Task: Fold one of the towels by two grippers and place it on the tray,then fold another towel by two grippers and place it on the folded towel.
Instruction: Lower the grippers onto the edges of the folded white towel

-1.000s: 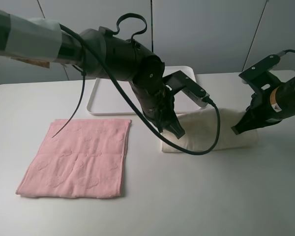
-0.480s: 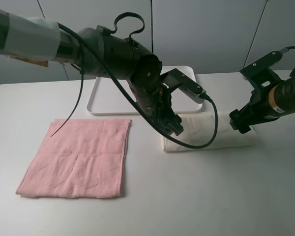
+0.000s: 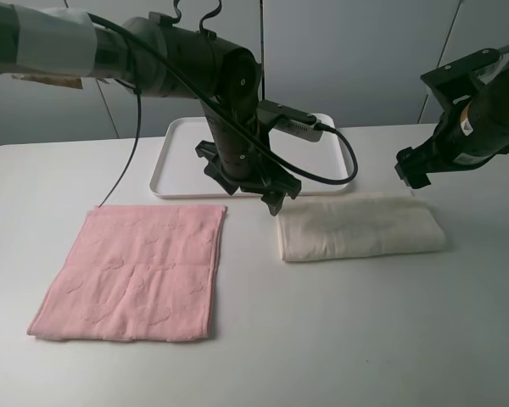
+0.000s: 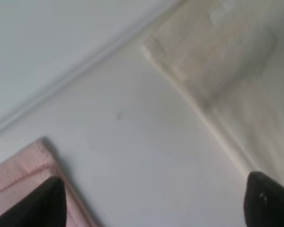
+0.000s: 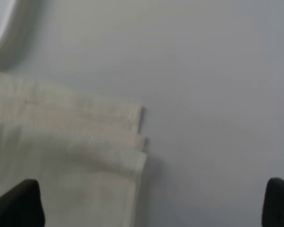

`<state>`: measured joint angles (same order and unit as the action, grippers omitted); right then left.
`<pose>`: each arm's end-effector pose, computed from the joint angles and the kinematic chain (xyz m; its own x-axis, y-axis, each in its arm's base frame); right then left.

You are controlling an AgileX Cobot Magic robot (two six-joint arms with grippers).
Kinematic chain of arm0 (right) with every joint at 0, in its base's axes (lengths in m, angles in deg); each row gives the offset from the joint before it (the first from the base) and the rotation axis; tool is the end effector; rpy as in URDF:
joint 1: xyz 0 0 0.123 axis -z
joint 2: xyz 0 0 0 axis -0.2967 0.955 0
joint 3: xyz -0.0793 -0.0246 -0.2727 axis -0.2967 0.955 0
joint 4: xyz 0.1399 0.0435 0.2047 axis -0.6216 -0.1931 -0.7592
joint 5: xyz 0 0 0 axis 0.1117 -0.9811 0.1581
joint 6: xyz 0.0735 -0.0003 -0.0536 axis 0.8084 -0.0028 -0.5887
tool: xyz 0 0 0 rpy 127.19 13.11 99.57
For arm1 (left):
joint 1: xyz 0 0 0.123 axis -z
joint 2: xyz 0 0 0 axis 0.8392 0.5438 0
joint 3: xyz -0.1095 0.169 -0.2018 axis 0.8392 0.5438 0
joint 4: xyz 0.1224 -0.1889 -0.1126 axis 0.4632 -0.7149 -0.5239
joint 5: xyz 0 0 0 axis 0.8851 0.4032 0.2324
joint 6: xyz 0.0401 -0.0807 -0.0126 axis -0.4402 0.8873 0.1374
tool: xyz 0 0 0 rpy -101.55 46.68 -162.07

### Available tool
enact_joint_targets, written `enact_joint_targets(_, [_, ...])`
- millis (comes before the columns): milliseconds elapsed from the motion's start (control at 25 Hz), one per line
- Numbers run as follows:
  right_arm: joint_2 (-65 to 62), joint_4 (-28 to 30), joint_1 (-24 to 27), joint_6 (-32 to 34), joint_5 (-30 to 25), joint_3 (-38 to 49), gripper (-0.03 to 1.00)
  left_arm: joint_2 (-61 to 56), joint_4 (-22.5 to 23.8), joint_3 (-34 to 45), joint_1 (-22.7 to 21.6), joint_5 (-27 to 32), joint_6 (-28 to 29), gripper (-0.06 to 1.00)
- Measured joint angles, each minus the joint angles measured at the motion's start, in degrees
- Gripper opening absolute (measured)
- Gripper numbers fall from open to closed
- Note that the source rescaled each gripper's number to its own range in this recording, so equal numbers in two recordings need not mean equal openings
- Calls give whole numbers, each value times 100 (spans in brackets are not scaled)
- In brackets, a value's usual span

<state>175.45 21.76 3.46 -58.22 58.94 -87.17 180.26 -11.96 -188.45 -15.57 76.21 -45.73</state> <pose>0.3080 0.0500 0.1838 -0.8436 -0.3067 -0.4407 -0.1908 0.9385 -0.2879 0.3511 -0.3040 0.1567 -0.8091 0.5260 -0.2622 0.5418 0.8404 0.0140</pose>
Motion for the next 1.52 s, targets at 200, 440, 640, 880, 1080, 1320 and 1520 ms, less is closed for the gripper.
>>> enact_joint_targets(200, [506, -1324, 25, -1596, -1269, -1109, 100, 291, -106, -595, -37, 549, 342, 96])
enact_joint_targets(440, [694, -3094, 907, -2552, -2026, -1931, 100, 601, -95, -850, -14, 843, 829, 96])
enact_joint_targets(640, [694, -3582, 1343, -3079, -2292, -1890, 100, 877, -142, -862, -3, 1015, 1021, 96])
enact_joint_targets(880, [703, -3669, 1291, -3213, -2243, -1834, 100, 945, -388, -894, 47, 828, 1040, 96])
enact_joint_targets(1080, [977, -3669, 1282, -3213, -2231, -1825, 100, 945, -388, -903, 57, 774, 1040, 96])
enact_joint_targets(1320, [1416, -3582, 1282, -3235, -2228, -1812, 100, 945, -331, -903, 57, 575, 1040, 97])
enact_joint_targets(1520, [1546, -3535, 1282, -3235, -2196, -1812, 100, 945, -202, -903, 57, 440, 1040, 97])
